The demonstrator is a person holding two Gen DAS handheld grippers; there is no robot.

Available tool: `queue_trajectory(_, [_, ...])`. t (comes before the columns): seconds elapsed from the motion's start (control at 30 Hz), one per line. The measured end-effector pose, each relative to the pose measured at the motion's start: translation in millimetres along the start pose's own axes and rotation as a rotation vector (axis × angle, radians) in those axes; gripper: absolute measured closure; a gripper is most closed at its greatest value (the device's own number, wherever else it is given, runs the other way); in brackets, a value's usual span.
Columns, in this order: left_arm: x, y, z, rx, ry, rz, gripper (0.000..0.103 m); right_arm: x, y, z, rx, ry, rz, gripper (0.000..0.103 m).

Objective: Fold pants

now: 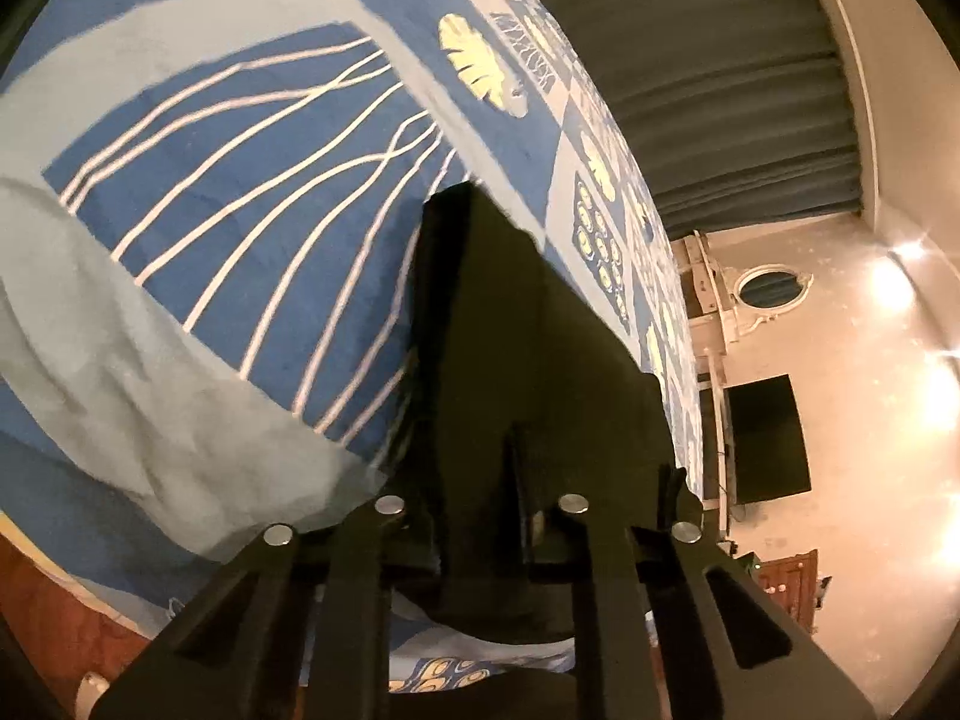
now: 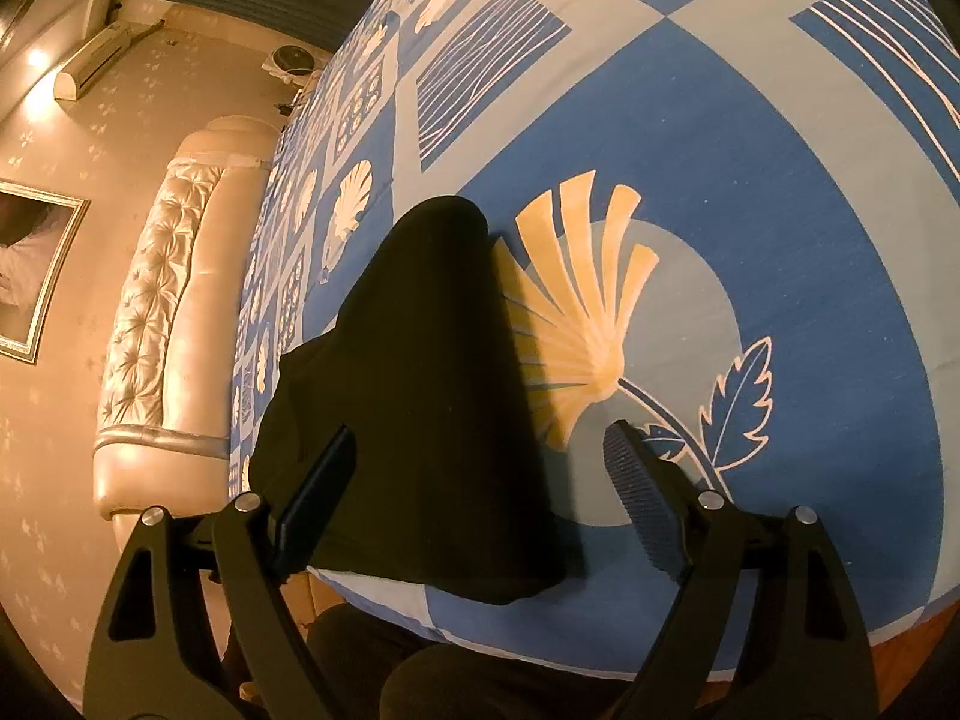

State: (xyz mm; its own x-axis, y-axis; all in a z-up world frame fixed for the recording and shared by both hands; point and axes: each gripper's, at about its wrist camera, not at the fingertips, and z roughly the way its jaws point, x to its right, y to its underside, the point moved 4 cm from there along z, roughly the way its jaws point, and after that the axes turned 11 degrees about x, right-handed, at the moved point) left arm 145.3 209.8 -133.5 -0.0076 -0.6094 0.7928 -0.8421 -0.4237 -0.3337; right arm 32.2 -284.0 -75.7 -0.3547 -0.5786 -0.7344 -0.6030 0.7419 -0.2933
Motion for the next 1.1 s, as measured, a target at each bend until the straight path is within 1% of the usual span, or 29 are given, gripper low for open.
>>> queue_trajectory(0.07, [16,-1,-10,0.019,0.005,0.037,0.089,1,-3,-1,0.006,-0.004,0.004,0.018])
queue_trajectory(0.13, [37,-4,-17,0.036,0.031,0.079,0.089,1,-5,-3,0.018,-0.005,0.007,0.018])
queue_trajectory(0.27, [91,-2,-34,0.061,0.093,0.155,0.089,1,-8,-6,0.038,-0.016,0.022,0.018])
queue_trajectory(0.3, [113,-1,-37,0.064,0.113,0.187,0.089,0,-9,-6,0.04,-0.018,0.024,0.018])
queue_trajectory(0.4, [157,5,-36,0.061,0.141,0.236,0.089,0,-11,-8,0.05,-0.027,0.03,0.018])
queue_trajectory(0.47, [187,13,-32,0.056,0.163,0.269,0.089,-1,-12,-10,0.055,-0.035,0.031,0.018])
queue_trajectory(0.5, [210,20,-28,0.047,0.183,0.297,0.089,-2,-12,-10,0.058,-0.037,0.03,0.018])
queue_trajectory(0.53, [219,27,-23,0.039,0.196,0.309,0.089,-3,-13,-11,0.063,-0.039,0.029,0.018])
queue_trajectory(0.57, [241,36,-17,0.021,0.227,0.331,0.09,-3,-13,-12,0.066,-0.043,0.029,0.018])
queue_trajectory(0.63, [269,50,-5,-0.015,0.263,0.358,0.09,-4,-14,-13,0.069,-0.051,0.032,0.018])
queue_trajectory(0.7, [299,71,12,-0.053,0.279,0.417,0.09,-5,-14,-13,0.069,-0.054,0.031,0.018])
queue_trajectory(0.77, [321,94,30,-0.091,0.289,0.463,0.09,-5,-13,-13,0.063,-0.06,0.028,0.018])
queue_trajectory(0.8, [333,111,47,-0.124,0.292,0.487,0.09,-6,-12,-13,0.062,-0.06,0.028,0.018])
queue_trajectory(0.87, [340,133,69,-0.167,0.288,0.508,0.09,-6,-11,-13,0.058,-0.067,0.028,0.018])
queue_trajectory(0.93, [347,160,97,-0.214,0.265,0.551,0.091,-7,-10,-12,0.054,-0.072,0.027,0.018])
queue_trajectory(1.03, [345,196,140,-0.279,0.209,0.6,0.091,-9,-8,-11,0.047,-0.084,0.029,0.018])
queue_trajectory(1.1, [337,219,168,-0.328,0.163,0.628,0.091,-10,-7,-10,0.042,-0.085,0.027,0.018])
